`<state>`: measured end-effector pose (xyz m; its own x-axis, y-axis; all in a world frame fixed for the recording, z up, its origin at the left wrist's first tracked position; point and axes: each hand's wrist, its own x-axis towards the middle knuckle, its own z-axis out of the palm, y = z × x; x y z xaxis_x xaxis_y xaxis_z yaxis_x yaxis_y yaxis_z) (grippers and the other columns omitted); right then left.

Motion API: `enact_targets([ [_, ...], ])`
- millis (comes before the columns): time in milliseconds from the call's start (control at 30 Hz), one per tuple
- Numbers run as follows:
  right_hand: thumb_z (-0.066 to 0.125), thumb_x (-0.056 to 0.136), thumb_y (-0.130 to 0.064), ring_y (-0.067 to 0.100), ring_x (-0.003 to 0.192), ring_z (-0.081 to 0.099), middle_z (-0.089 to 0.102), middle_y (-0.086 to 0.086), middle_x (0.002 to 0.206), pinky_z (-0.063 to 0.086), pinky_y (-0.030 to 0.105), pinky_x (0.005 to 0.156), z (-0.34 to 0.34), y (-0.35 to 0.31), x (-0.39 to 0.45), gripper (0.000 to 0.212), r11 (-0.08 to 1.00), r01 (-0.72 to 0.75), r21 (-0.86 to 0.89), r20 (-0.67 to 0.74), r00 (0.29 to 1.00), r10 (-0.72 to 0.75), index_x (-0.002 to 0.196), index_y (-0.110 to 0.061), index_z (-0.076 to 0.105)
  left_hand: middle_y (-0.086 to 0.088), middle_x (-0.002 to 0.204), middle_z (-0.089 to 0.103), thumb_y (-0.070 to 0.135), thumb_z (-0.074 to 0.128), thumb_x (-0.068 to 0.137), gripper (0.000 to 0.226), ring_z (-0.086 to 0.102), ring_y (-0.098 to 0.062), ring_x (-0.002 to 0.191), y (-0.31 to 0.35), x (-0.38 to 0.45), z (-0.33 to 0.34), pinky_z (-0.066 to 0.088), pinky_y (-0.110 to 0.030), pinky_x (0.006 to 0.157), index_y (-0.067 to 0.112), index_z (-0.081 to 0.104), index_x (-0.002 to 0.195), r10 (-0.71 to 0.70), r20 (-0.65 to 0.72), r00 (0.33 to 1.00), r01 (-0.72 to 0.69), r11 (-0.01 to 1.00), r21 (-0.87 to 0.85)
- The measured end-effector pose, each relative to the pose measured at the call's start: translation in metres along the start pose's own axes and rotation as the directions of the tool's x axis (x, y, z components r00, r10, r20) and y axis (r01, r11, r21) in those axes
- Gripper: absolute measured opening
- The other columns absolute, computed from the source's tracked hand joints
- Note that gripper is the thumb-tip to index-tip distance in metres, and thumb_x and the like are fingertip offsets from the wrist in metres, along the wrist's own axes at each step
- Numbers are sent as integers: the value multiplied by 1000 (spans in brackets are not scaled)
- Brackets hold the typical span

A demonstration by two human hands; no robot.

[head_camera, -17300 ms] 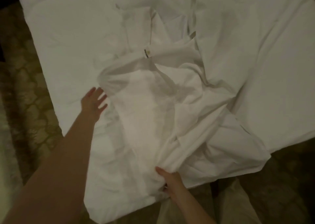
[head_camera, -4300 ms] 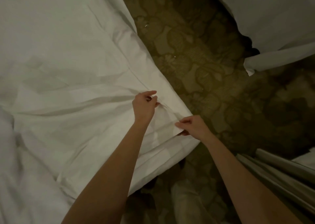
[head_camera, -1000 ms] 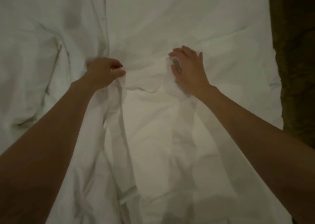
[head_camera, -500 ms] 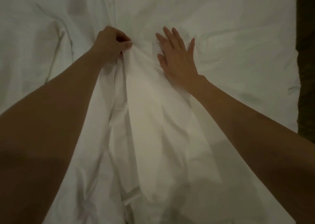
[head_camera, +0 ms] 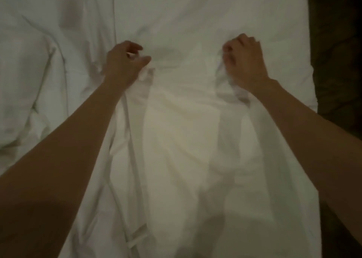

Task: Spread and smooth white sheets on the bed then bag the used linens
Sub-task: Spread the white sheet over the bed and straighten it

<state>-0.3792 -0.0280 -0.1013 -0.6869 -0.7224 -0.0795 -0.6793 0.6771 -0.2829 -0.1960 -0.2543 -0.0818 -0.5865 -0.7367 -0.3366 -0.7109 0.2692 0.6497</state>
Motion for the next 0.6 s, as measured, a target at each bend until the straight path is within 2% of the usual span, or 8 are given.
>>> enact_targets([
  [67, 41, 90, -33, 39, 110, 48, 55, 18, 116, 32, 47, 99, -10, 26, 0, 38, 999, -23, -48, 18, 1000, 24, 112, -8, 61, 7, 106, 65, 42, 70, 81, 29, 58, -19, 110, 13, 0, 12, 43, -40, 99, 29, 68, 107, 51, 80, 995, -68, 974, 218],
  [133, 49, 94, -36, 38, 116, 44, 55, 17, 117, 26, 52, 106, -15, 45, 1, 35, 997, -27, -70, 58, 998, 31, 112, -8, 59, 7, 114, 65, 43, 67, 83, 25, 50, -22, 121, 19, 0, 22, 32, -42, 103, 33, 67, 105, 37, 91, 995, -69, 924, 375],
  [233, 48, 96, -44, 38, 121, 41, 58, 16, 115, 14, 55, 112, -24, 67, 4, 40, 993, -80, -85, 97, 991, 88, 110, -7, 57, 3, 109, 66, 43, 66, 82, 14, 53, -24, 117, 15, 3, 21, 31, -48, 106, 33, 64, 92, -10, 74, 997, -19, 922, 386],
  [300, 46, 97, -44, 37, 119, 42, 59, 15, 112, 16, 54, 112, -26, 80, 1, 40, 991, -108, -82, 86, 990, 115, 107, -7, 57, -1, 103, 66, 44, 67, 81, 14, 56, -28, 113, 11, 5, 17, 36, -50, 105, 32, 64, 87, -20, 98, 995, -21, 915, 403],
  [367, 44, 99, -37, 37, 114, 43, 59, 14, 103, 22, 52, 109, -25, 87, -4, 32, 995, -88, -44, 58, 994, 91, 101, -7, 56, -8, 100, 67, 42, 69, 81, 21, 60, -32, 107, 11, 7, 16, 42, -40, 98, 23, 70, 91, -5, 126, 992, -47, 911, 410],
  [467, 42, 101, -27, 37, 106, 47, 58, 14, 95, 26, 48, 104, -27, 92, 2, 23, 1000, -6, -3, -2, 1000, 6, 96, -8, 54, -19, 97, 65, 28, 71, 86, 28, 60, -34, 102, 16, 10, 11, 39, -28, 84, 4, 72, 100, 81, 144, 986, -138, 884, 446],
  [533, 42, 101, -26, 37, 102, 49, 60, 19, 100, 30, 45, 99, -30, 97, 11, 27, 999, 25, -31, -65, 998, -27, 101, -3, 56, -11, 86, 60, 27, 72, 84, 27, 60, -25, 87, 18, 18, 9, 37, -21, 77, 5, 72, 101, 136, 75, 988, -155, 902, 402],
  [600, 42, 100, -28, 37, 110, 47, 57, 19, 110, 29, 46, 102, -27, 100, 17, 30, 995, -11, -98, -66, 998, 4, 109, -4, 57, -3, 81, 59, 27, 71, 84, 26, 57, -14, 77, 14, 25, 11, 35, -14, 71, 10, 73, 102, 123, -11, 992, -110, 921, 374],
])
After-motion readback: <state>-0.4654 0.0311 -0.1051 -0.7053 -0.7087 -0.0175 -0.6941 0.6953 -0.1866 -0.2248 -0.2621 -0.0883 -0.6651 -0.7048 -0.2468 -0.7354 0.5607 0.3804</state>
